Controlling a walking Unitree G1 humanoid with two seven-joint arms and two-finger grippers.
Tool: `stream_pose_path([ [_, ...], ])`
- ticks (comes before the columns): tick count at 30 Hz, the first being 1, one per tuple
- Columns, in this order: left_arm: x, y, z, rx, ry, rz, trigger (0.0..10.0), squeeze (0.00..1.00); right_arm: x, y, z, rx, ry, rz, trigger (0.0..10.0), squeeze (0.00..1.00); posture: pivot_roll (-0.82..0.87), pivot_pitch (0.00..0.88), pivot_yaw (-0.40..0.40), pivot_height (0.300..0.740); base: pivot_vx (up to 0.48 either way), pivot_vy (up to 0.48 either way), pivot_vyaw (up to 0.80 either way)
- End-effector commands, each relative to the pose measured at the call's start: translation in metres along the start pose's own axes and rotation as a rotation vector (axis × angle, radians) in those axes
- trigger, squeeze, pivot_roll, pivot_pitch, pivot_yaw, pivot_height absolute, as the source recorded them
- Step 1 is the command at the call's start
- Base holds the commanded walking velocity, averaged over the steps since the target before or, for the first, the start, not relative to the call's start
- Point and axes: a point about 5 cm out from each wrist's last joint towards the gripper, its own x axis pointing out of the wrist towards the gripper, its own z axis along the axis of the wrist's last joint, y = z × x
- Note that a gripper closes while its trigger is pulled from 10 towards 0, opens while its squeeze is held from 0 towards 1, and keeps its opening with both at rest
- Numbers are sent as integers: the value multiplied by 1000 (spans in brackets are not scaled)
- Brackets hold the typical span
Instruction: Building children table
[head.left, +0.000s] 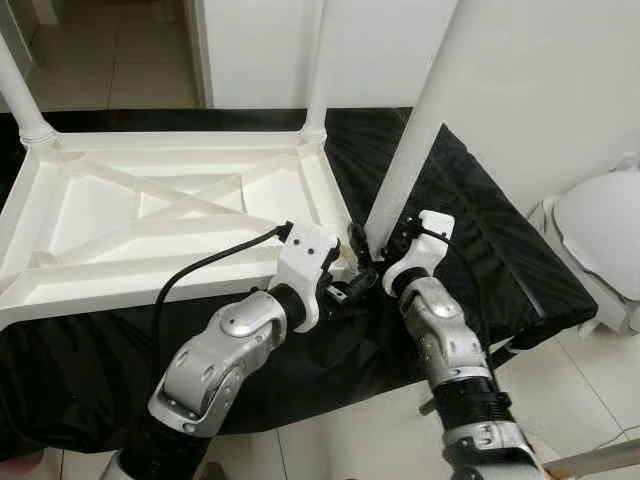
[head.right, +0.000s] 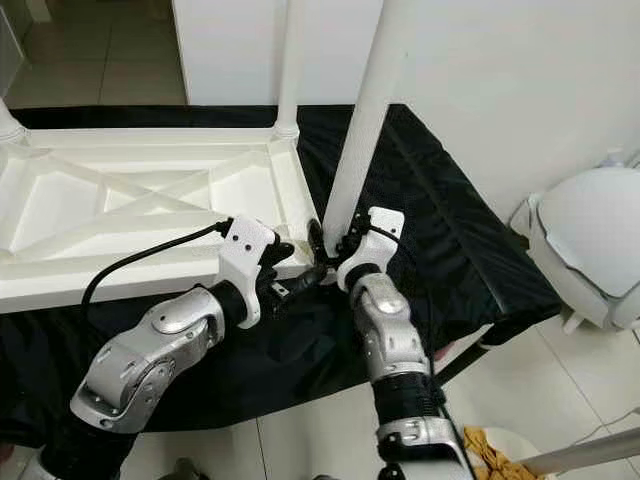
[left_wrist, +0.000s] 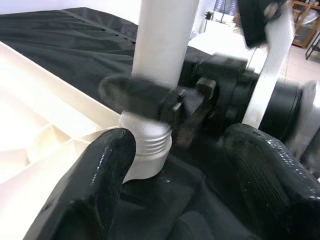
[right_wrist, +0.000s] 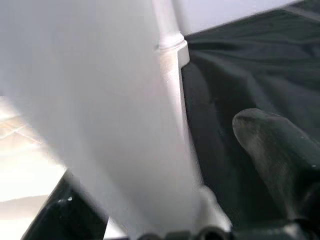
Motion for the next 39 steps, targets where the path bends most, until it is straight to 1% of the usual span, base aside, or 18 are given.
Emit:
stream_pose_path([
  [1,-1,-7,2,7,-12,-81,10000,0,0,-11,4,7,-16,37,10000,212,9,1,-99,740,0,0,0],
  [2,-1,-7,2,8,-12,-82,10000,0,0,-14,5,13,-10,58,10000,212,9,1,-99,740,0,0,0],
  [3,-1,-7,1,9,-11,-82,10000,0,0,-17,4,5,-7,86,10000,0,10,0,-97,740,0,0,0],
  [4,-1,-7,1,9,-11,-82,10000,0,0,-17,4,5,-7,86,10000,0,10,0,-97,740,0,0,0],
  [5,-1,-7,1,9,-10,-84,10000,0,0,-20,3,0,9,133,10000,0,10,0,-96,740,0,0,0],
  [6,-1,-7,2,9,-10,-85,10000,0,0,-23,1,-32,20,180,10000,0,11,0,-94,740,0,0,0],
  [7,-1,-7,2,9,-10,-85,10000,0,0,-23,1,-32,20,180,10000,0,11,0,-94,740,0,0,0],
  [8,-1,-7,2,8,-9,-87,10000,0,-1,-26,0,-54,29,211,10000,0,11,0,-94,740,0,0,0],
  [10,-1,-7,2,9,-8,-90,10000,0,-1,-29,-4,-54,63,297,10000,0,12,0,-89,740,0,0,0],
  [13,-1,-7,2,9,-7,-90,10000,0,-1,-30,-5,-54,76,332,10000,0,13,0,-88,740,0,0,0],
  [16,-1,-8,3,12,-7,-93,10000,0,4,-36,-7,-96,121,389,10000,0,20,0,-83,740,0,0,0],
  [21,-1,-8,3,12,-7,-93,10000,0,9,-39,-8,-109,146,398,10000,0,24,0,-80,740,0,0,0],
  [22,-1,-8,3,12,-7,-94,10000,0,11,-40,-8,-114,159,400,2235,0,27,0,-79,740,0,0,0],
  [23,-1,-8,4,12,-8,-94,10000,0,12,-41,-9,-116,169,404,0,0,29,0,-78,740,0,0,0],
  [31,-2,-7,6,13,-10,-91,10000,0,12,-43,-15,-108,239,430,0,0,31,4,-76,740,0,0,0],
  [33,-2,-6,7,13,-11,-88,10000,0,10,-46,-19,-86,253,435,0,0,28,15,-74,740,0,0,0],
  [37,-1,-6,7,12,-12,-82,10000,0,8,-48,-21,-73,255,429,0,0,28,15,-74,740,0,0,0],
  [39,-2,-5,7,11,-15,-78,10000,0,7,-49,-22,-49,241,413,0,0,25,24,-76,740,0,0,0],
])
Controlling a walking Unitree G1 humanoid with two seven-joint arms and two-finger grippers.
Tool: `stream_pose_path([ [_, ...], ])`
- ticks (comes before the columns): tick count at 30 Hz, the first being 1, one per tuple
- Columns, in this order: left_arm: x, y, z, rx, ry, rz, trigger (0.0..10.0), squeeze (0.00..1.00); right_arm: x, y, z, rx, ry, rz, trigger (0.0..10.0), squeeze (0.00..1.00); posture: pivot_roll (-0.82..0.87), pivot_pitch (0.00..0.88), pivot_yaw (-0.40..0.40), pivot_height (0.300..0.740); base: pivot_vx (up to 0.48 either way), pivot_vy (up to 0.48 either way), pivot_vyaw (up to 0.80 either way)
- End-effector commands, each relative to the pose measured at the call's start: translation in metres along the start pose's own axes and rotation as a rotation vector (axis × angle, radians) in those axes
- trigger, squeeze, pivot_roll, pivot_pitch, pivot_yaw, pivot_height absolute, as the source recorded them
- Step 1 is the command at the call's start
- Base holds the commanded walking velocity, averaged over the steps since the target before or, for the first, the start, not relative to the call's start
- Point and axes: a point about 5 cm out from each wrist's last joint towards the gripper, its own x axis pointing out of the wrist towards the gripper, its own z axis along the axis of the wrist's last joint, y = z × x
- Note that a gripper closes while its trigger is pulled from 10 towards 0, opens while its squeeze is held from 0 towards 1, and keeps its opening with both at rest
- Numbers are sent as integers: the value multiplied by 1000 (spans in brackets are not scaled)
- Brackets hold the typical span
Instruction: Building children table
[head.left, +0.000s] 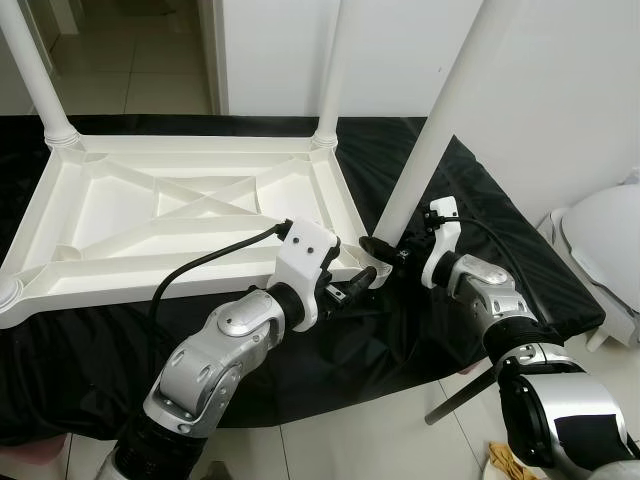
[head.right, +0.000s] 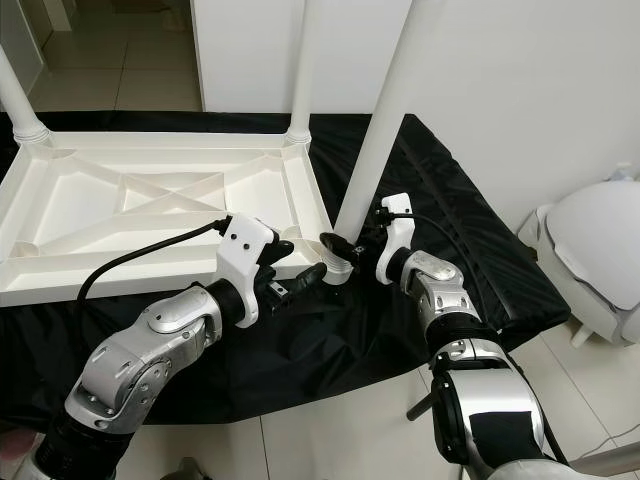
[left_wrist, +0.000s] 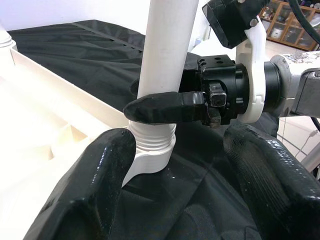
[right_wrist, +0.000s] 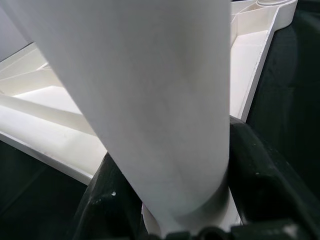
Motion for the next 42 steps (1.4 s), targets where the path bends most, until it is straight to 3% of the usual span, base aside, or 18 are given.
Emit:
stream_pose_path([
  [1,1,-4,3,-3,-5,-68,10000,0,-8,-4,-13,56,39,-25,0,0,25,24,-76,740,0,0,0],
  [11,0,-5,2,-9,0,-70,10000,0,-7,-4,-12,82,-30,-182,0,0,10,39,-75,740,0,0,0],
  [17,0,-5,1,-12,4,-72,10000,0,-4,4,-14,91,-68,-232,0,0,7,40,-76,740,0,0,0],
  [20,1,-7,0,-16,5,-79,10000,0,2,15,-16,150,-97,-358,0,0,-5,43,-78,740,0,0,0],
  [29,3,-8,0,-19,4,-85,10000,0,12,30,-12,148,-116,-507,0,0,-10,42,-78,740,0,0,0],
  [33,4,-8,0,-21,1,-90,10000,0,21,44,-6,155,-121,-644,0,0,-13,38,-75,740,0,0,0],
  [42,3,-8,0,-19,-1,-88,10000,0,33,67,-1,193,-132,-688,0,0,-3,35,-82,740,0,0,0],
])
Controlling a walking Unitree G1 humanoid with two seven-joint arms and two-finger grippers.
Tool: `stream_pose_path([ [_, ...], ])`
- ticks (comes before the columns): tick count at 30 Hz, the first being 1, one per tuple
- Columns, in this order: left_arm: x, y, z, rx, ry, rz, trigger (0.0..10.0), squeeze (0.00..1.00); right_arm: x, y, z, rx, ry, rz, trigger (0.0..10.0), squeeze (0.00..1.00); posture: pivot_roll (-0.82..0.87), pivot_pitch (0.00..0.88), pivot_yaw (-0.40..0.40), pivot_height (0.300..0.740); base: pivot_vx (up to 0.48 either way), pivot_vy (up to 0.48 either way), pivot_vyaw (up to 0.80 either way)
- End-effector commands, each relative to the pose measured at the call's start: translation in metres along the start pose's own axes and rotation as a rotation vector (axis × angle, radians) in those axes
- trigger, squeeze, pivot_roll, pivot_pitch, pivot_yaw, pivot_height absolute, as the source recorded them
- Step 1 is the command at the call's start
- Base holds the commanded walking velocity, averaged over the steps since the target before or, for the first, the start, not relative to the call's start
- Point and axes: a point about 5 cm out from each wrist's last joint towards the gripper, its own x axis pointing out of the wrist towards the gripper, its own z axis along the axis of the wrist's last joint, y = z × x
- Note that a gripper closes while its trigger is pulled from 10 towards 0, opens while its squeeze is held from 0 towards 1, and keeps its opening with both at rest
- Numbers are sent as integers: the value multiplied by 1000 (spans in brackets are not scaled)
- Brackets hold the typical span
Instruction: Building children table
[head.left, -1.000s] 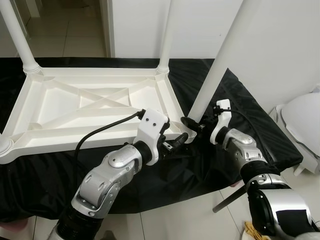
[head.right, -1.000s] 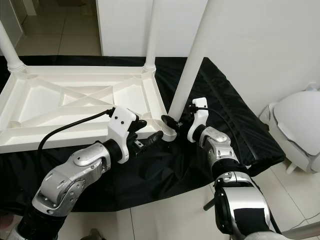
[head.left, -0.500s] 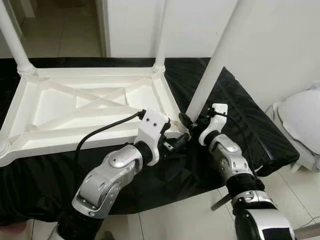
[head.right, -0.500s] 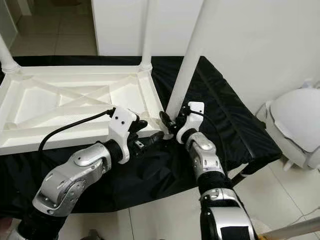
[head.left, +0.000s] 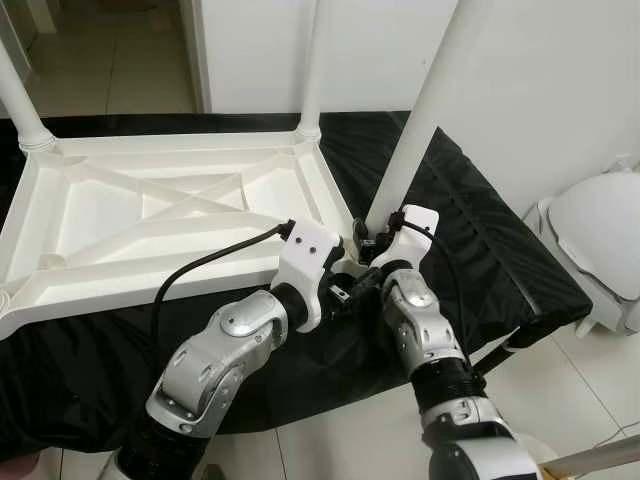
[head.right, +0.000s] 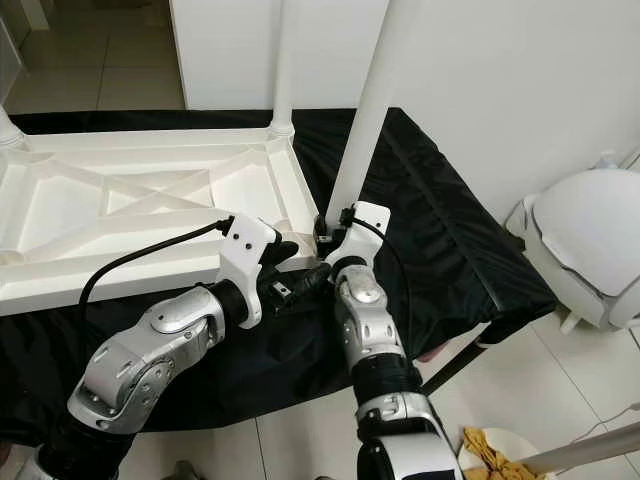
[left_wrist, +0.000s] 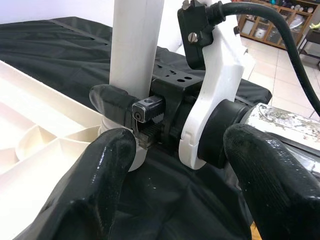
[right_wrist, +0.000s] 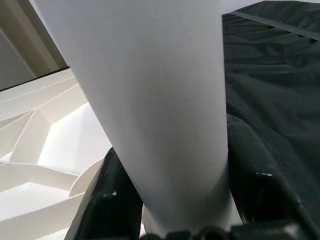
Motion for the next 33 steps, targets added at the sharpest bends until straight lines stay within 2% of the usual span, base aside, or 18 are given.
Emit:
stream_pose_path([
  [1,2,-5,-1,3,9,-69,10000,0,-3,-1,-8,12,40,-15,0,0,-3,35,-82,740,0,0,0],
  [9,0,-5,-3,2,16,-67,10000,0,-8,-3,-8,-1,57,-14,0,0,-1,30,-88,740,0,0,0],
  [10,0,-6,-3,2,16,-68,10000,0,-9,-4,-8,-11,66,-26,10000,0,-1,28,-88,740,0,0,0],
  [14,-1,-6,-4,4,18,-71,10000,0,-11,-8,-9,-14,81,-45,10000,0,-2,24,-89,740,0,0,0],
  [15,-1,-6,-4,6,19,-73,10000,0,-12,-10,-9,-12,85,-56,10000,227,-3,25,-89,740,0,0,0],
  [17,-1,-6,-4,6,19,-73,10000,0,-12,-10,-9,-12,85,-56,10000,227,-3,25,-89,740,0,0,0],
  [18,-3,-6,-5,8,23,-76,10000,0,-14,-14,-6,-1,72,-48,10000,1000,-4,22,-91,740,0,0,0],
  [25,-5,-4,-6,14,31,-77,10000,0,-17,-17,-1,12,50,17,10000,1000,-6,18,-90,740,0,0,0],
  [29,-6,-3,-5,21,34,-80,10000,0,-17,-24,5,-4,35,85,10000,1000,-3,15,-88,740,0,0,0],
  [30,-7,-2,-5,28,36,-83,10000,0,-14,-30,8,-22,34,124,10000,251,-3,14,-86,740,0,0,0],
  [32,-8,-2,-5,32,38,-86,10000,0,-13,-34,10,-33,35,149,10000,251,-4,14,-86,740,0,0,0],
  [33,-8,-2,-5,33,39,-87,10000,0,-10,-39,12,-38,34,175,10000,0,-5,18,-84,740,0,0,0],
])
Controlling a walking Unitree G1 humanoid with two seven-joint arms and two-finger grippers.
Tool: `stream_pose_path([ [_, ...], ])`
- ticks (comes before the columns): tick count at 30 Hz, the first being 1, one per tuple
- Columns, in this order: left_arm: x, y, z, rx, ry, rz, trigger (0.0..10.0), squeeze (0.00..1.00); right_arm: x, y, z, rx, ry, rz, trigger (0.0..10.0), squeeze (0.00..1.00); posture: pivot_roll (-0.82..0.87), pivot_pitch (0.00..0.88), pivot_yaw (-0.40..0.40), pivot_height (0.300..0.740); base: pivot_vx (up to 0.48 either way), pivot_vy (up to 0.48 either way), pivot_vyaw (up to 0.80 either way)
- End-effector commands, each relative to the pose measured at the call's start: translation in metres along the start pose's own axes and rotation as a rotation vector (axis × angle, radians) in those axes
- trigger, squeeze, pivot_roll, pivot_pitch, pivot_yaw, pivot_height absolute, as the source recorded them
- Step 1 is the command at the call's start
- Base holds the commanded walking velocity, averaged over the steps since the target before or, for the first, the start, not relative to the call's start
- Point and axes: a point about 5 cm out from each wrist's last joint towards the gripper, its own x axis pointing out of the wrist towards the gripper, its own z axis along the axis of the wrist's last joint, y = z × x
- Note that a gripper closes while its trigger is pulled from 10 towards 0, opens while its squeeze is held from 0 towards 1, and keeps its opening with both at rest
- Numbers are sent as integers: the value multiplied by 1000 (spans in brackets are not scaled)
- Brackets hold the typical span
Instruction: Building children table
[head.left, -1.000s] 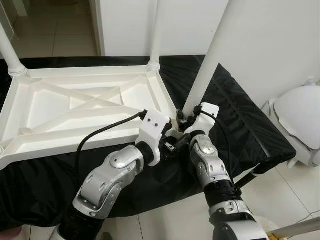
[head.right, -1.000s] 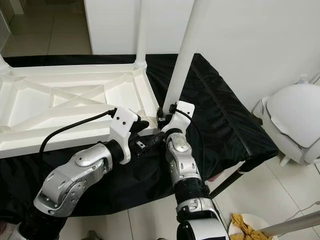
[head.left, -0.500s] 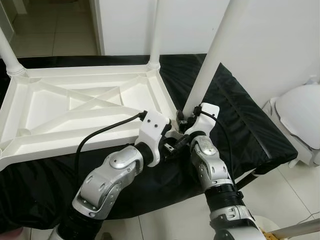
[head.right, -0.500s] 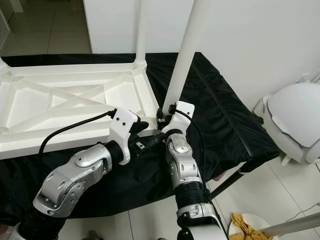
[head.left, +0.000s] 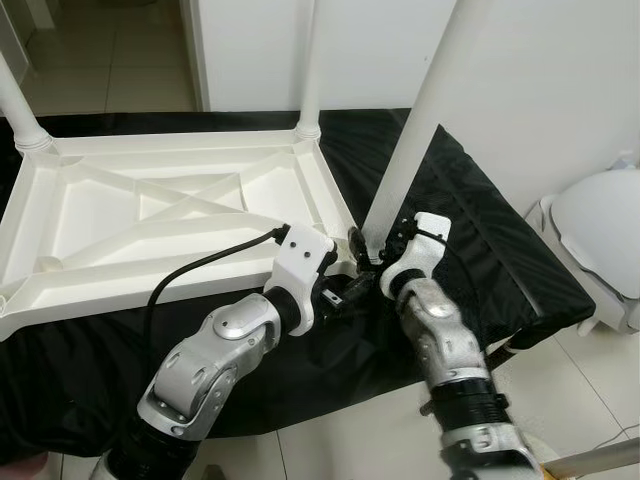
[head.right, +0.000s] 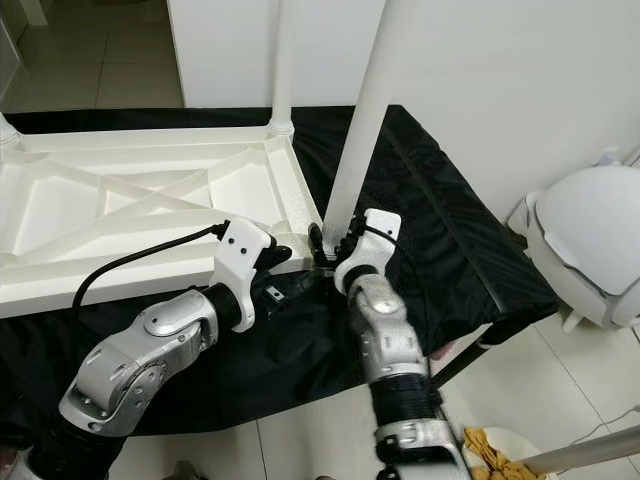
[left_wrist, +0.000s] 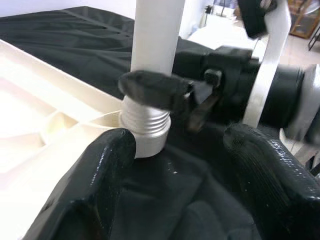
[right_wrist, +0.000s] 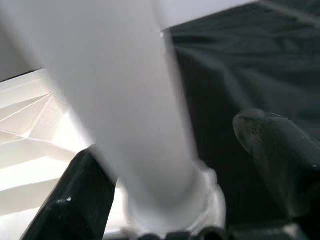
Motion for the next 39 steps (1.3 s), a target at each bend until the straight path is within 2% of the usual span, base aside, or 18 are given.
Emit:
stream_pose_path([
  [1,-1,-9,1,-1,-3,-105,10000,0,2,-5,0,18,5,28,10000,0,-5,18,-84,740,0,0,0],
  [2,-1,-9,1,-1,-3,-105,10000,0,2,-5,0,18,5,28,10000,0,-5,18,-84,740,0,0,0],
  [4,0,-8,3,3,-4,-108,10000,0,7,-16,4,-25,3,95,10000,0,-5,30,-78,740,0,0,0],
  [6,0,-8,3,3,-4,-108,10000,0,7,-16,4,-25,3,95,10000,0,-5,30,-78,740,0,0,0],
  [7,0,-8,4,5,-6,-108,10000,0,10,-20,5,-41,11,149,10000,0,-6,31,-78,740,0,0,0],
  [8,0,-8,4,5,-6,-108,10000,0,10,-20,5,-41,11,149,10000,0,-6,31,-78,740,0,0,0],
  [10,0,-7,5,8,-11,-105,10000,0,15,-24,5,-74,30,259,10000,0,7,36,-81,740,0,0,0],
  [17,0,-8,8,6,-20,-94,10000,0,22,-24,0,-89,85,416,10000,0,26,38,-84,740,0,0,0],
  [25,-1,-9,8,2,-22,-90,10000,0,27,-27,-2,-129,127,446,10000,0,38,39,-89,740,0,0,0],
  [26,-1,-9,8,2,-22,-86,10000,0,28,-29,-3,-135,137,452,3451,0,40,38,-89,740,0,0,0],
  [27,-1,-9,8,1,-22,-84,10000,0,29,-31,-2,-147,145,454,0,0,44,38,-89,740,0,0,0],
  [31,-2,-8,8,1,-19,-80,10000,0,30,-37,-1,-170,161,457,0,0,44,38,-89,740,0,0,0],
  [39,-2,-9,7,-3,-18,-83,10000,0,25,-40,-8,-156,178,479,0,0,36,42,-87,740,0,0,0],
])
